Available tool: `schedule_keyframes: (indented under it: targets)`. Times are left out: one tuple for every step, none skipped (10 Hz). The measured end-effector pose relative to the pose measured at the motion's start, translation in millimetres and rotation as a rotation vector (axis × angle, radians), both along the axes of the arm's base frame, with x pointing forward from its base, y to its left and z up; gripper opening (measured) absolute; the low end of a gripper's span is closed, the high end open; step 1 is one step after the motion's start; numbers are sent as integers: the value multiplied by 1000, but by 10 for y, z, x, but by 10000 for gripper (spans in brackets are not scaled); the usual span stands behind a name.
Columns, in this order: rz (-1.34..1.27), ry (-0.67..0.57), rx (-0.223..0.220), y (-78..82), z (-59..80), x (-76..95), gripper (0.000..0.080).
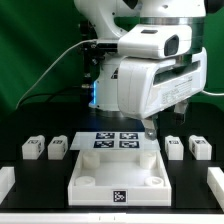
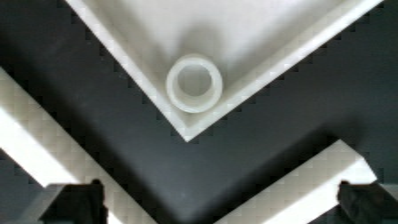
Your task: Assemble one leg
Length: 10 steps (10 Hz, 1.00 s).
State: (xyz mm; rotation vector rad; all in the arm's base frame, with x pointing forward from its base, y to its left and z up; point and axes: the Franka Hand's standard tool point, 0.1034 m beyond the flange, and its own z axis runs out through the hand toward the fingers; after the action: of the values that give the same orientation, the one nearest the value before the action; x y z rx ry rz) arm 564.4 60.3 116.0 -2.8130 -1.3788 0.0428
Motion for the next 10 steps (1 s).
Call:
schedule_keyframes:
  targets:
    - [0, 0, 0, 0, -1, -1, 650]
    - [0, 0, 0, 0, -1, -1, 650]
    - [20, 0, 1, -1, -2, -1, 650]
    - [290, 2, -11, -44, -5, 4, 650]
    - [236, 1, -8, -39, -5, 3, 650]
    - [235, 1, -9, -42, -6, 3, 650]
    - [247, 2, -9, -45, -7, 2, 650]
    - [260, 3, -11, -59, -7, -16, 650]
    - [395, 21, -13, -145, -24, -204, 650]
    - [540, 19, -7, -278, -79, -369, 650]
